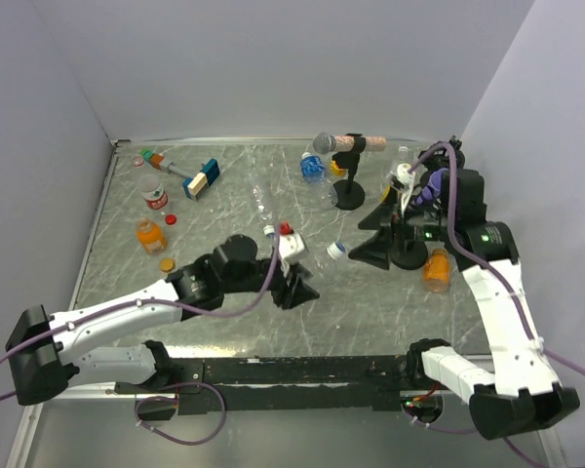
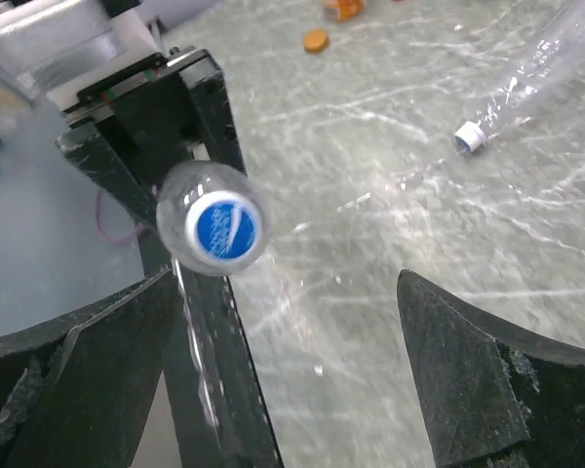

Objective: Unscrew the bottle caps
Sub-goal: Pass from the right arm to the left, then unscrew the bottle cap from the plastic bottle.

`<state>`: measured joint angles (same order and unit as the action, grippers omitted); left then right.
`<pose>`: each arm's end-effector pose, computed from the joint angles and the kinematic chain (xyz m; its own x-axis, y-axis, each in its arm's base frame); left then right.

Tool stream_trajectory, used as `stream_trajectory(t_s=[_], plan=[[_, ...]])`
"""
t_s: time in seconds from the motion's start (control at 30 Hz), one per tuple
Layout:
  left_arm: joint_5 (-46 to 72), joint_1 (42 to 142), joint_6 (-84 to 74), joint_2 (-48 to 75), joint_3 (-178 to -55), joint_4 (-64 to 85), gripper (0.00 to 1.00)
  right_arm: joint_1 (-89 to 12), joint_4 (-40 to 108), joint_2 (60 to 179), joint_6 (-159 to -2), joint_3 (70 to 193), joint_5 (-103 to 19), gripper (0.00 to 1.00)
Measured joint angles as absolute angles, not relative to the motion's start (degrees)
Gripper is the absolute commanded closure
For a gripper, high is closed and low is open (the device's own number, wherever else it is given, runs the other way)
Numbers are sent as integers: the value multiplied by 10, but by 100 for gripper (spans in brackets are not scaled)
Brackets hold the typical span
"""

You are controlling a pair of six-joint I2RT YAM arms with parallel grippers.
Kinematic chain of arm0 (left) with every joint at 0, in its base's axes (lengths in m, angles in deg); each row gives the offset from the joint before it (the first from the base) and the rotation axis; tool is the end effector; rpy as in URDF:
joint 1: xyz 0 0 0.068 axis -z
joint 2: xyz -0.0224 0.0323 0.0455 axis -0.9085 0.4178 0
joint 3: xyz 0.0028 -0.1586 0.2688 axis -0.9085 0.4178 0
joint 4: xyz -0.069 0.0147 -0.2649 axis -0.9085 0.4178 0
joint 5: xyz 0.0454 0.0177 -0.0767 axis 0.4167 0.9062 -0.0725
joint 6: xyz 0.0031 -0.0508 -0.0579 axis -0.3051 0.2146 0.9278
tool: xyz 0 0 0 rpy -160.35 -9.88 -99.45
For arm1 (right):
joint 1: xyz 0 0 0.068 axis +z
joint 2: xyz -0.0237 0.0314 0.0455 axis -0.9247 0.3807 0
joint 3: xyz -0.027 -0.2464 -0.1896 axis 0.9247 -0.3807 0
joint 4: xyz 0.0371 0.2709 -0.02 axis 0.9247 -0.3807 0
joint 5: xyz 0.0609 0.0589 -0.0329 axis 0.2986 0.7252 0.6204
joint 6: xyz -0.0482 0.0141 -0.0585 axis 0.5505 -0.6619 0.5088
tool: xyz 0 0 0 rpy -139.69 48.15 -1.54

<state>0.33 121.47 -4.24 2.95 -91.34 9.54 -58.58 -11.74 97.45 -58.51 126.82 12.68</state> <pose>0.1394 -0.2505 0.3307 -0.3441 0.1672 -0.9239 0.9173 0.2698 -0.2928 0.1785 0.0872 0.4281 -0.3199 -0.1767 -0.9308 -0.9159 0.3089 0.2561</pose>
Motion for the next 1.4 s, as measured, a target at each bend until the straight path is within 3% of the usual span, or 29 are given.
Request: stream_trajectory(t_s=[0.17,0.37,0.67,0.97,1.13,1.33,1.37,1.4], plan=[[111,1310,-118,23,-913,147,80,-596,-259,952,-473,1298,168,2],[195,1359,-172,35,-913,171,81,-591,-338,963,-452,1277,186,14],[247,1381,-186,71,-914,177,82,-531,-351,988,-487,1243,134,27],[261,1382,-186,85,-923,172,82,-524,-346,1020,-505,1243,108,27],[264,1382,-186,94,-924,171,82,-524,-345,1037,-505,1244,105,47],[268,1382,-186,98,-924,163,82,-524,-349,1056,-500,1247,107,52],[270,1382,-186,98,-924,161,82,-524,-350,1057,-498,1247,108,56],[270,1382,-186,98,-924,160,82,-524,-351,1057,-496,1248,108,67]])
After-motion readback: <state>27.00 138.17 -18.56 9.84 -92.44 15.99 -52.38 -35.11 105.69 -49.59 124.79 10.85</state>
